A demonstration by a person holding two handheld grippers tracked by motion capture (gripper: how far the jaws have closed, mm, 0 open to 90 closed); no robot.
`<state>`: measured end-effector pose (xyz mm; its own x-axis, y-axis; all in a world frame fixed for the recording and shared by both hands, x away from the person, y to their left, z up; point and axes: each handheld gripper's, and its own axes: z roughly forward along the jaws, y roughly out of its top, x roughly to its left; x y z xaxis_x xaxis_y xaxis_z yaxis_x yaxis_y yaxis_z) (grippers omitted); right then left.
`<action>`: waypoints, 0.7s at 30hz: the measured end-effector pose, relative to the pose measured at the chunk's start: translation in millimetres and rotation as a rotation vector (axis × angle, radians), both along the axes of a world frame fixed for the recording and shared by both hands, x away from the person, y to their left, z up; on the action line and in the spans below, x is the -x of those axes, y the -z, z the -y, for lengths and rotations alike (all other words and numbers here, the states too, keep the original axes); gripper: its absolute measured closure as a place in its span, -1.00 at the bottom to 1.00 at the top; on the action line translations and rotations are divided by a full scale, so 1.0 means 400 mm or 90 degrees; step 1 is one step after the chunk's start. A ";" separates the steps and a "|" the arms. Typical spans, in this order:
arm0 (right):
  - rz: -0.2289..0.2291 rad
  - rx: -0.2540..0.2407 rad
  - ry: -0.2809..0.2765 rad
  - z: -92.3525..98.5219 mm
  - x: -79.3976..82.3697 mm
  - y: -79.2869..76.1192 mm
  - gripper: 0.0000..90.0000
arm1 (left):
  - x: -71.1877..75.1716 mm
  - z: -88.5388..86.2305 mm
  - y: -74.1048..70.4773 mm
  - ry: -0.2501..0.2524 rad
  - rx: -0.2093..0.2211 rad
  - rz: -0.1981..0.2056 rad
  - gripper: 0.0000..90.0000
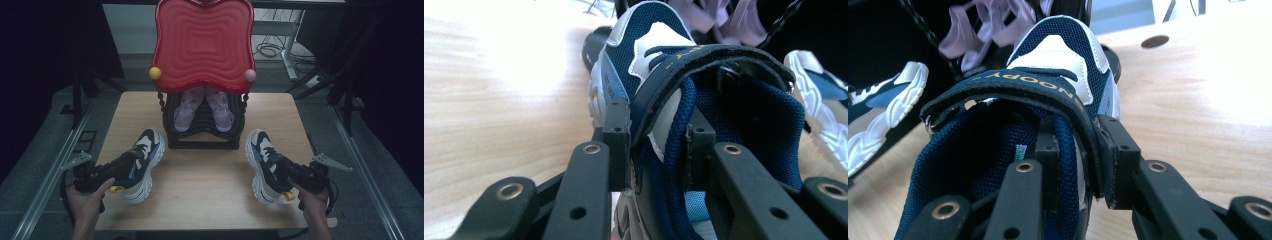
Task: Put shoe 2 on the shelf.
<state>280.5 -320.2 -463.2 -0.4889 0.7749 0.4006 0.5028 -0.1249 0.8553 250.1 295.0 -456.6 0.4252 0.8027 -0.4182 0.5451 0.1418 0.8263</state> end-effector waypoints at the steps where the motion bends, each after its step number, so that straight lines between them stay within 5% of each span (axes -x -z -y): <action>1: 0.005 -0.005 0.003 0.002 0.000 -0.003 0.62 | -0.001 -0.001 -0.005 0.001 0.005 0.005 0.58; 21: 0.067 -0.083 0.023 0.017 -0.030 -0.080 0.62 | -0.018 -0.024 -0.089 -0.021 0.040 0.070 0.58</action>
<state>292.3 -327.2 -431.1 -0.5060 0.7379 0.4467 0.4041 -0.2547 0.8785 257.2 304.6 -420.8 0.4446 0.7906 -0.4211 0.4458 0.2124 0.8695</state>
